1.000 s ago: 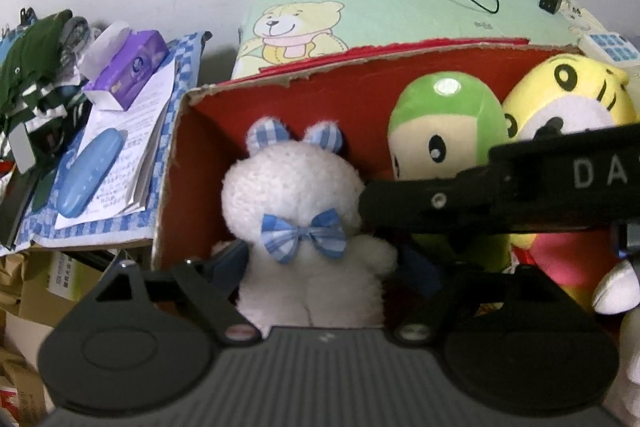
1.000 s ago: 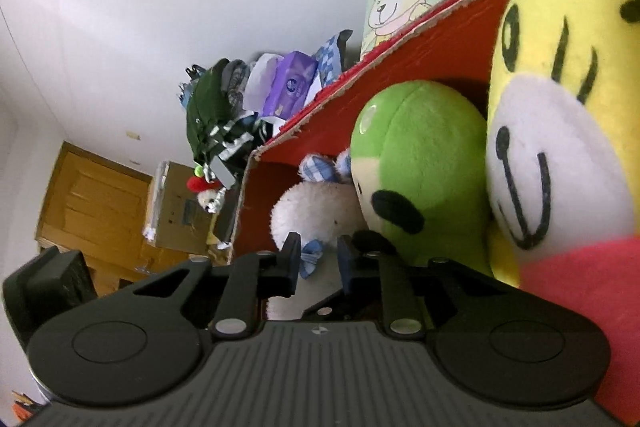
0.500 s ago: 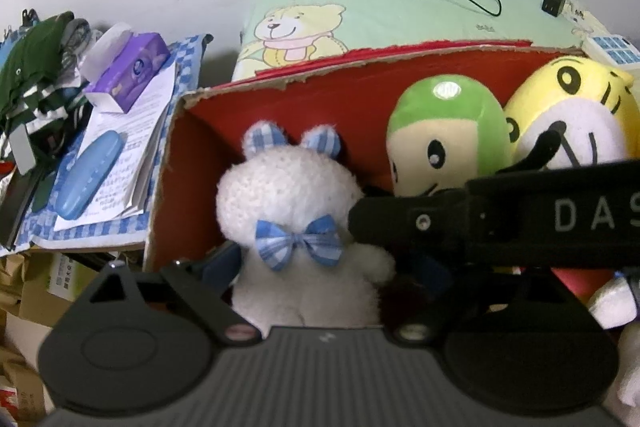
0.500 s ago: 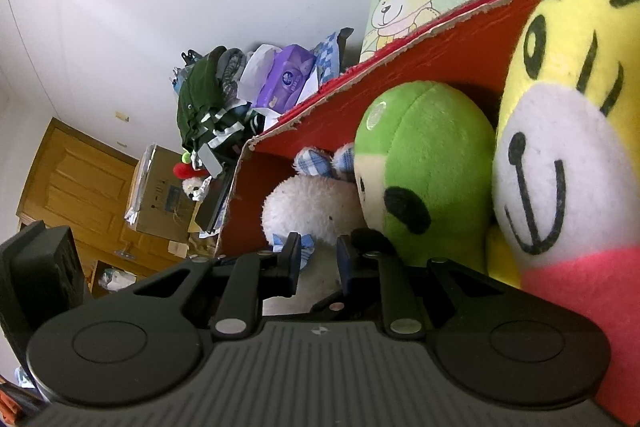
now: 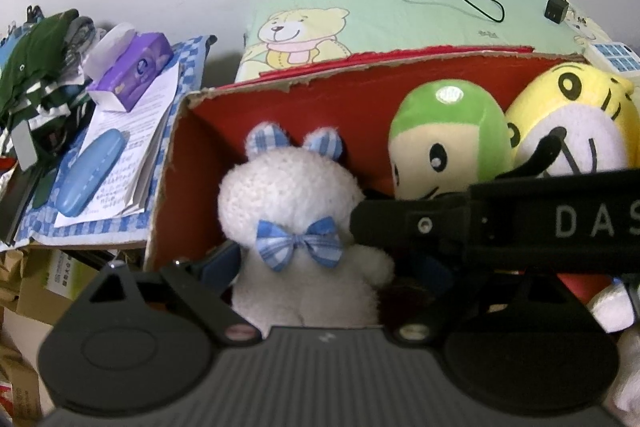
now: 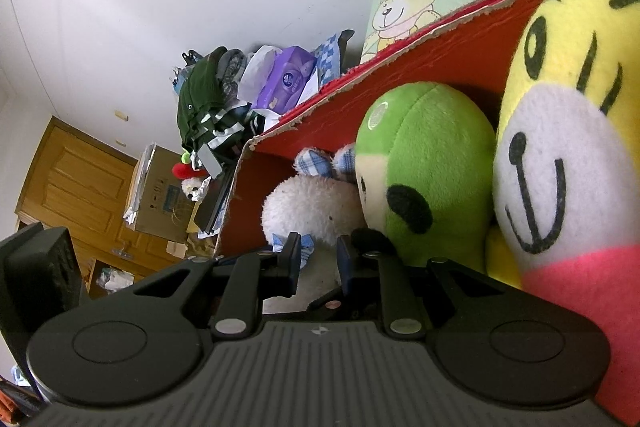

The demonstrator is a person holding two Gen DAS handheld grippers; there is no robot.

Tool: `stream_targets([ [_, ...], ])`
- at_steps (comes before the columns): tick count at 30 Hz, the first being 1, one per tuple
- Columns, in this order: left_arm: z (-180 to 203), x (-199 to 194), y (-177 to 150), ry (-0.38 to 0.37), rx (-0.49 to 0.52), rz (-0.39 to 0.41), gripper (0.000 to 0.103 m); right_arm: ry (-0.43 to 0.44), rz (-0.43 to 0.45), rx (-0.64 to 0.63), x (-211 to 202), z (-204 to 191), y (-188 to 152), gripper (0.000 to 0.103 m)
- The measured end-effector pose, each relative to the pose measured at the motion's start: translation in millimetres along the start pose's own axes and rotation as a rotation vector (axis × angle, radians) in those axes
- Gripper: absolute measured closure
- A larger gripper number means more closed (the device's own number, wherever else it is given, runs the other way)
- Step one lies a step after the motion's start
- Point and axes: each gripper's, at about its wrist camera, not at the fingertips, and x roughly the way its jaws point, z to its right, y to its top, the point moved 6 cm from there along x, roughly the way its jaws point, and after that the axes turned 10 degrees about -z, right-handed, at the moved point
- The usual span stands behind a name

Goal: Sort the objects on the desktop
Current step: 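Lower the bunny into the box beside the green plush, open right gripper, then move the right gripper to the larger white bunny with plaid bow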

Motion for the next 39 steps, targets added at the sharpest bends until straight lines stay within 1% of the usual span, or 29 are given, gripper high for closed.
stream_targets([
  [7, -1.9, 2.7, 0.4, 0.067, -0.035, -0.018, 0.009, 0.001, -0.01, -0.006, 0.3, -1.0, -0.3, 0.083],
  [10, -2.3, 3.8, 0.0, 0.098, -0.043, -0.026, 0.009, 0.024, -0.021, 0.031, -0.7, 1.6, 0.3, 0.082],
  [13, -4.3, 4.2, -0.4, 0.115, -0.068, -0.046, 0.009, 0.039, -0.023, 0.016, -6.3, 1.1, -0.7, 0.082],
  [15, -5.7, 1.3, -1.5, 0.138, -0.092, -0.062, 0.01, 0.042, -0.031, 0.002, -12.0, 0.5, -1.7, 0.078],
  [17, -4.4, -8.8, -3.5, 0.151, -0.108, -0.048, 0.012, 0.056, -0.036, -0.004, -19.5, 1.4, -2.4, 0.077],
  [21, 5.0, -34.8, -6.8, 0.192, -0.111, -0.001, 0.011, 0.101, -0.038, -0.011, -39.0, 3.5, -4.8, 0.076],
  [24, 17.2, -50.1, -6.4, 0.199, -0.102, 0.024, 0.011, 0.133, -0.017, -0.018, -60.3, 7.4, -5.9, 0.076],
  [25, 21.8, -54.1, -4.6, 0.195, -0.099, 0.029, 0.011, 0.15, 0.002, -0.02, -75.7, 10.5, -5.8, 0.076],
  [26, 27.5, -58.9, -2.5, 0.188, -0.094, 0.038, 0.011, 0.15, 0.002, -0.02, -75.7, 10.5, -5.8, 0.076],
  [29, 47.4, -75.8, 6.5, 0.147, -0.08, 0.076, 0.011, 0.191, 0.043, -0.027, -104.4, 15.5, -5.5, 0.074],
  [32, 73.7, -93.1, 18.2, 0.078, -0.06, 0.122, 0.011, 0.214, 0.106, -0.03, -139.7, 26.2, -4.6, 0.072],
  [35, 108.0, -108.3, 28.7, -0.026, -0.027, 0.171, 0.011, 0.213, 0.175, -0.009, -173.1, 43.8, -3.7, 0.071],
  [37, 131.7, -112.4, 33.9, -0.09, 0.001, 0.19, 0.009, 0.183, 0.222, 0.012, -195.8, 60.7, -2.7, 0.071],
  [39, 159.0, -114.6, 38.3, -0.18, 0.033, 0.205, 0.007, 0.139, 0.266, 0.034, -217.8, 82.1, -0.4, 0.071],
])
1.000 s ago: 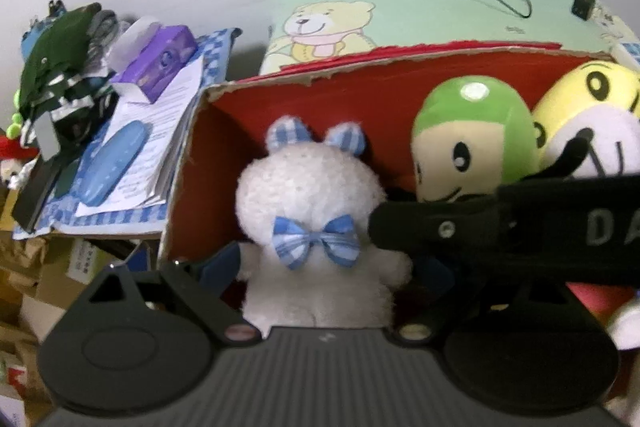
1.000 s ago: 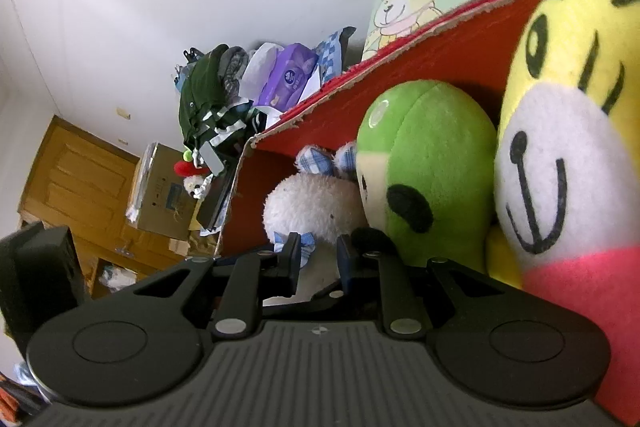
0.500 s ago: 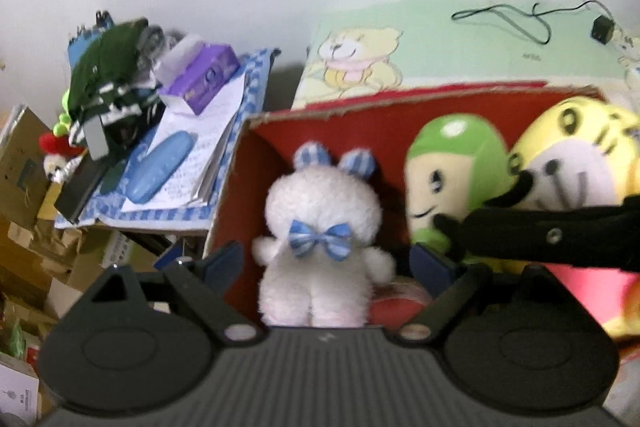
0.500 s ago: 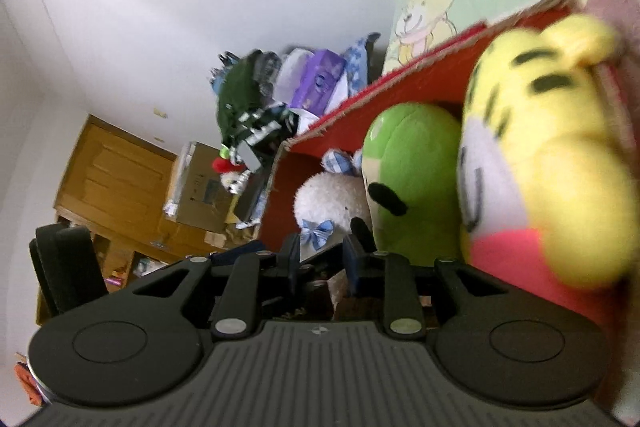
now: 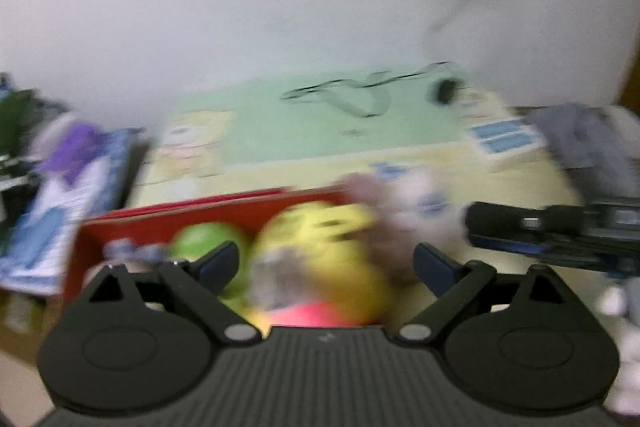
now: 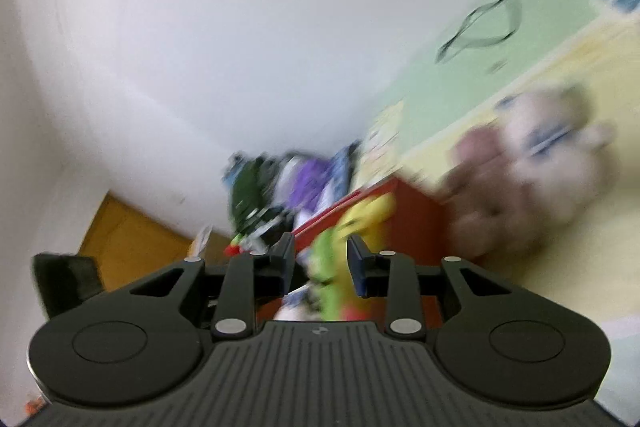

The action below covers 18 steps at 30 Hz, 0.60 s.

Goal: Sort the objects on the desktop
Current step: 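Move the right gripper to the larger white bunny with plaid bow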

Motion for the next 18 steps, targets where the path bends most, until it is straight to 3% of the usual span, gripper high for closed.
stream_targets([
  [5, 65.7, 18.0, 4.9, -0.139, 0.054, 0.018, 0.004, -0.154, 0.052, 0.033, -41.7, 52.8, 19.3, 0.07],
  [10, 112.1, 54.2, 3.8, -0.291, 0.057, -0.057, 0.004, -0.261, 0.009, -0.02, -54.5, 91.3, 32.2, 0.07],
  [13, 125.5, 78.4, -1.6, -0.319, 0.028, -0.12, 0.004, -0.316, -0.04, -0.056, -49.2, 112.6, 37.1, 0.07],
  [18, 130.0, 108.5, -7.5, -0.32, 0.006, -0.21, 0.003, -0.287, -0.122, -0.043, -38.8, 140.2, 42.8, 0.07],
])
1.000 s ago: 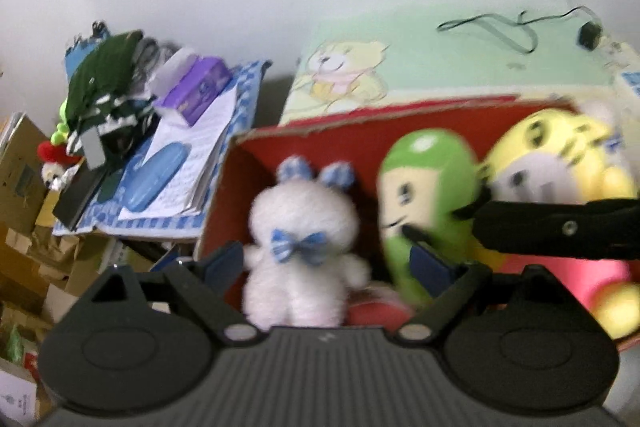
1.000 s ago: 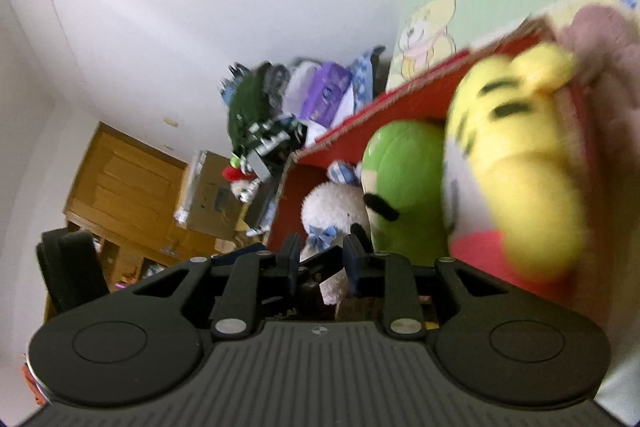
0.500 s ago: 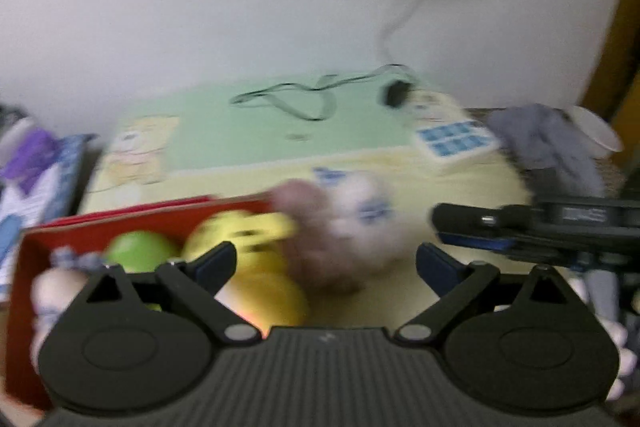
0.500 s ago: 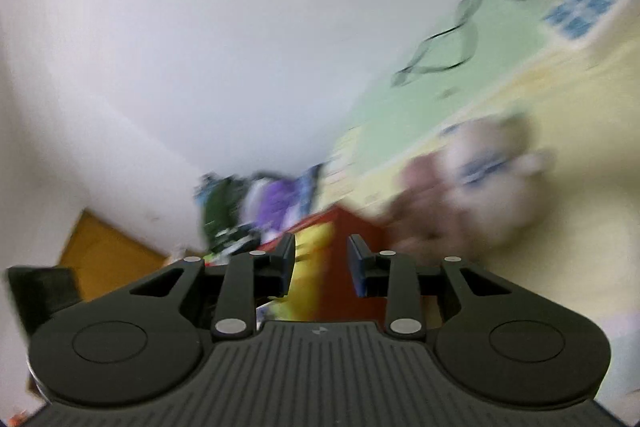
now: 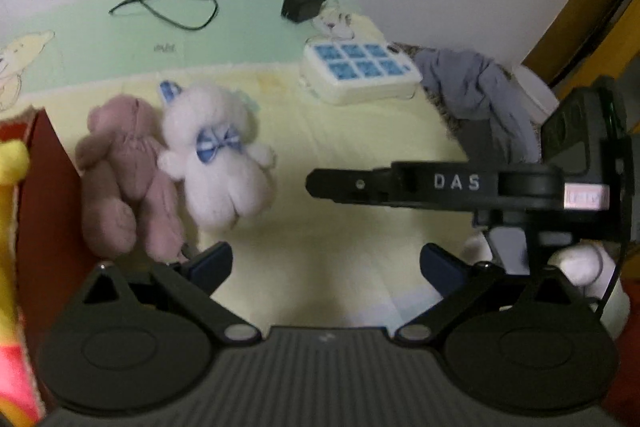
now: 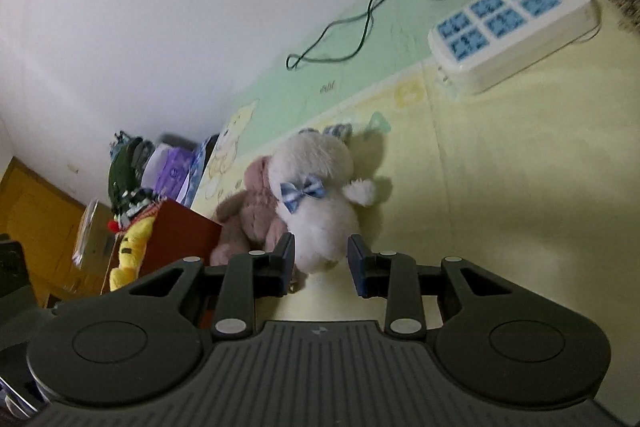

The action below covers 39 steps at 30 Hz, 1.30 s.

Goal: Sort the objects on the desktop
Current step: 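Move the right gripper to the larger white bunny with plaid bow, then grasp the larger white bunny by its head with the right gripper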

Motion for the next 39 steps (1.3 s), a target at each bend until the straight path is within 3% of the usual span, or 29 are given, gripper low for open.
stream_targets([
  [8, -16.4, 12.3, 6.6, 0.198, -0.04, 0.04, 0.003, 0.056, -0.083, 0.03, 41.1, 15.2, 14.2, 0.064],
  [16, -28.6, 16.6, 12.4, 0.233, -0.059, 0.046, 0.003, 0.109, -0.127, 0.054, 72.8, 18.8, 21.5, 0.06],
  [22, -30.3, 18.6, 17.7, 0.26, -0.056, 0.051, 0.004, 0.171, -0.143, 0.068, 72.6, 25.1, 19.0, 0.074],
  [26, -29.6, 18.7, 20.2, 0.256, -0.044, 0.052, 0.004, 0.179, -0.138, 0.061, 62.4, 26.5, 17.1, 0.077],
  [31, -20.0, 15.9, 16.2, 0.197, -0.006, 0.048, 0.004, 0.18, -0.144, 0.064, 36.1, 31.0, 6.8, 0.077],
  [34, -13.3, 20.2, 11.3, 0.172, 0.004, 0.033, 0.01, 0.168, -0.156, 0.086, 18.8, 41.3, -5.5, 0.077],
  [39, -5.3, 31.2, 8.8, 0.128, 0.01, 0.003, 0.011, 0.155, -0.179, 0.113, -2.7, 49.0, -24.2, 0.071],
])
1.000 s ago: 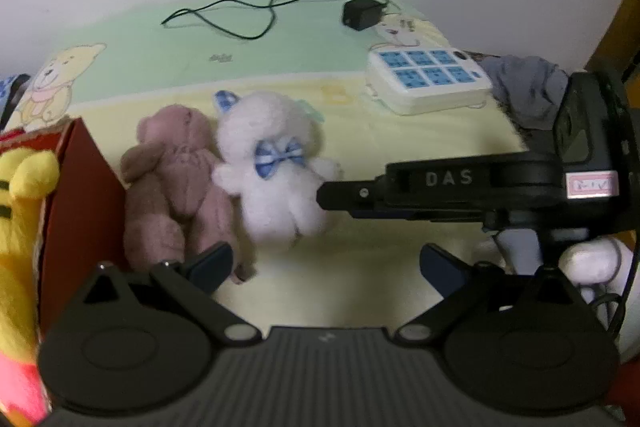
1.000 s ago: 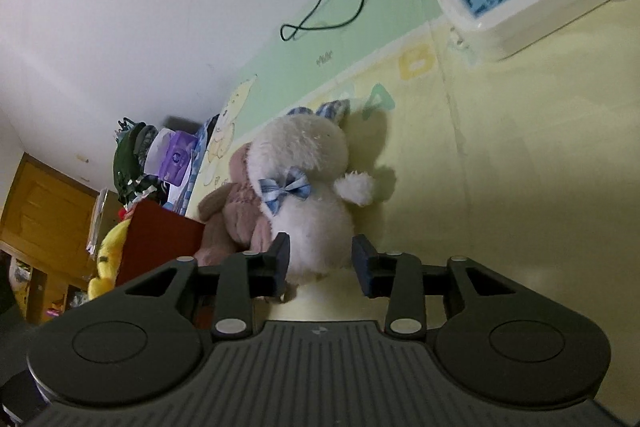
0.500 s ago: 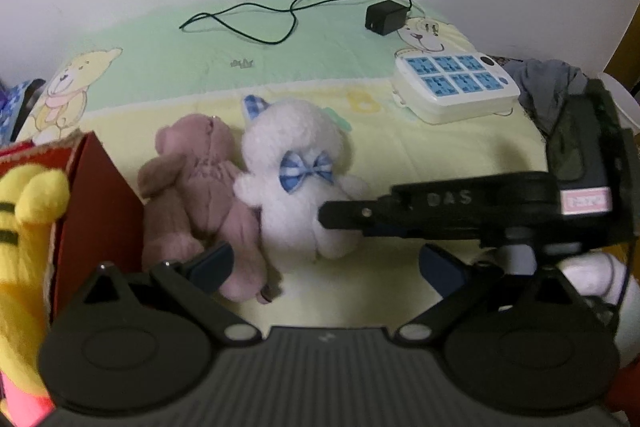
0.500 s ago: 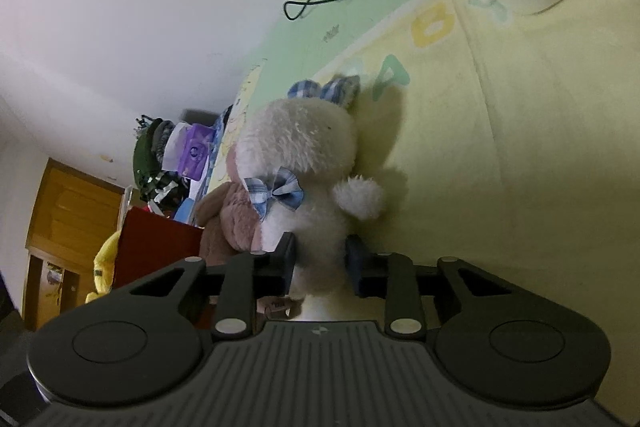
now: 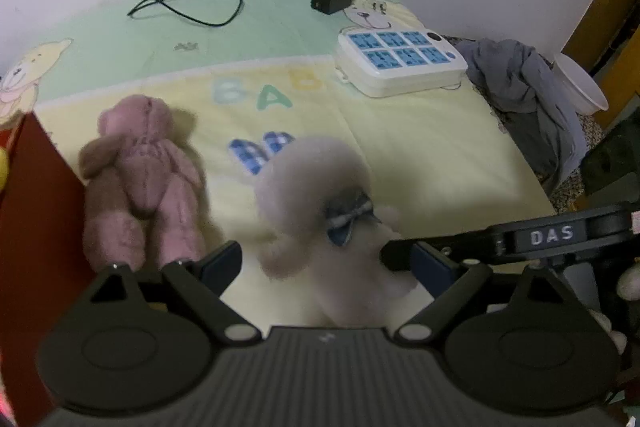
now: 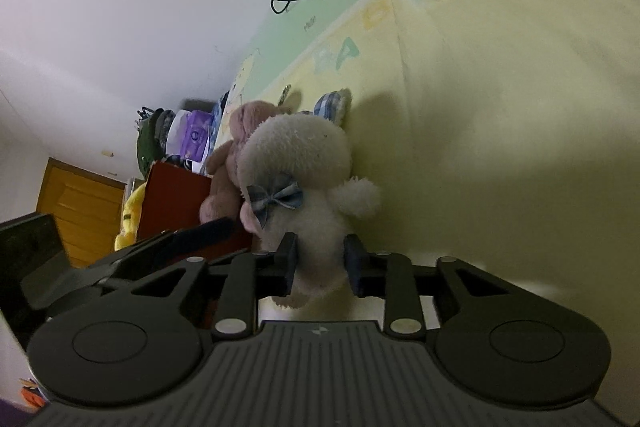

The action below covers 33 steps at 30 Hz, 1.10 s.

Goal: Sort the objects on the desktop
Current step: 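Grasp the larger white bunny by its head with the right gripper, then lift the bunny with the right gripper and carry it to the red box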

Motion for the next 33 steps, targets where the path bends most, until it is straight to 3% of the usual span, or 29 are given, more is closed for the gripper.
stream_targets([
  [4, -0.4, 14.8, 5.1, 0.012, -0.009, -0.016, 0.013, 0.019, 0.105, 0.025, -17.1, 1.0, 7.8, 0.07],
  [6, -3.8, 24.4, 7.6, -0.001, -0.034, -0.044, 0.021, 0.036, 0.146, 0.05, -19.3, 4.0, 16.9, 0.068],
  [11, -9.1, 30.0, 8.0, 0.004, -0.047, -0.059, 0.022, 0.037, 0.083, 0.024, 12.3, 3.1, 31.2, 0.059],
  [16, -20.7, 29.8, 8.4, -0.035, -0.099, -0.07, 0.024, 0.129, 0.034, 0.072, 30.0, 5.6, 36.5, 0.06],
  [18, -19.5, 28.9, 6.9, -0.027, -0.089, -0.074, 0.029, 0.169, 0.01, 0.104, 29.5, 9.3, 32.3, 0.061],
  [22, -8.4, 20.7, 1.4, -0.009, -0.038, -0.058, 0.029, 0.185, -0.042, 0.083, 24.8, -0.8, 18.8, 0.064],
  [33, 24.6, -36.5, -18.9, -0.062, 0.065, 0.06, 0.029, 0.145, 0.063, 0.039, -28.2, -36.6, -23.2, 0.064],
])
